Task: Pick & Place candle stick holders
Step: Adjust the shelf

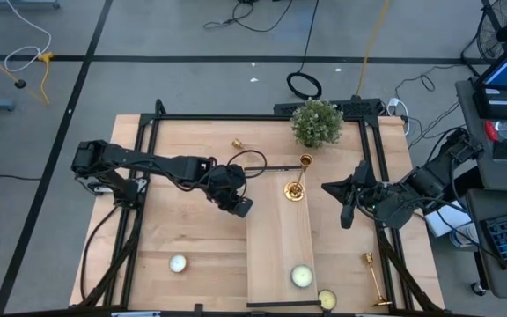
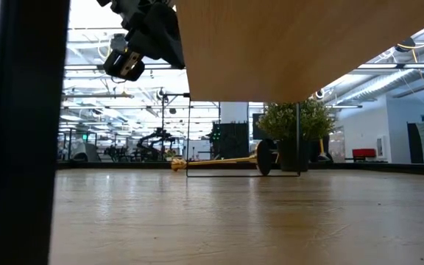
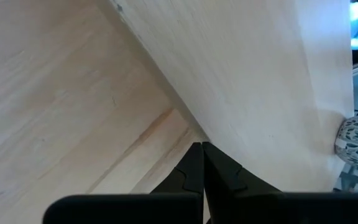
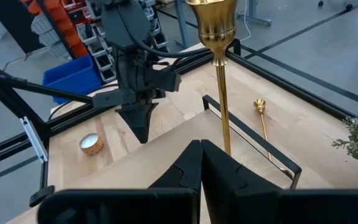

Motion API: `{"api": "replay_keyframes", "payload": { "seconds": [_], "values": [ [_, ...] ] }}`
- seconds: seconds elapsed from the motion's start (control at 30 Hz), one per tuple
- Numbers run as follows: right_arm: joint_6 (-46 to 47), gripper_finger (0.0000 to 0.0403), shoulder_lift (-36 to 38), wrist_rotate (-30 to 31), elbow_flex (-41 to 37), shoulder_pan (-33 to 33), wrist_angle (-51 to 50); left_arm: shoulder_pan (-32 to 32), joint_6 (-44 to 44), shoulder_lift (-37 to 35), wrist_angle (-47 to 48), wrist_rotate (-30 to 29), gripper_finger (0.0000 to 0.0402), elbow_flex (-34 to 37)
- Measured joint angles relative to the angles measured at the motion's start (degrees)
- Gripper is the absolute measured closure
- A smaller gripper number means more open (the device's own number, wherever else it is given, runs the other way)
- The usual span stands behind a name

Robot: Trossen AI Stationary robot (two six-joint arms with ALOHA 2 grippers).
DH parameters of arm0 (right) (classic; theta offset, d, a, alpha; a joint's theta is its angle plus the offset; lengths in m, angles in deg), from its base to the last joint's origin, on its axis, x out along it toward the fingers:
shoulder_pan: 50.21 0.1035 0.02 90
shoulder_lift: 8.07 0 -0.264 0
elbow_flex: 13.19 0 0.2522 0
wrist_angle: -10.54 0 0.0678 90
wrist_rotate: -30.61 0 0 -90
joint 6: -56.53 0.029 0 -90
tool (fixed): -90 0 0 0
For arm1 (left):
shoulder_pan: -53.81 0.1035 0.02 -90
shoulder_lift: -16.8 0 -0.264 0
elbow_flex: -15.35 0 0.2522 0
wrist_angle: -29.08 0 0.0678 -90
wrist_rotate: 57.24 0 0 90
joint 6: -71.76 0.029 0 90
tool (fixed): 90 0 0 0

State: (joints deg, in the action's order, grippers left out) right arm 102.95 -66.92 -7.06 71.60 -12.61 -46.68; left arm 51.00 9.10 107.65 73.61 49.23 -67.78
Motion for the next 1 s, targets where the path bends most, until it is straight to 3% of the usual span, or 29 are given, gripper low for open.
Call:
{"api": "replay_keyframes", "payload": {
  "seconds": [0.6, 1.0],
  "values": [
    [-0.4, 0.0403, 0.0, -0.1, 0.0, 0.0, 0.0, 0.2, 0.7, 0.0, -0.7, -0.5, 0.0401, 0.0],
    [-0.1, 0.0403, 0.0, -0.1, 0.0, 0.0, 0.0, 0.1, 0.1, 4.6, -7.2, 1.6, 0.0401, 0.1]
  ]
}}
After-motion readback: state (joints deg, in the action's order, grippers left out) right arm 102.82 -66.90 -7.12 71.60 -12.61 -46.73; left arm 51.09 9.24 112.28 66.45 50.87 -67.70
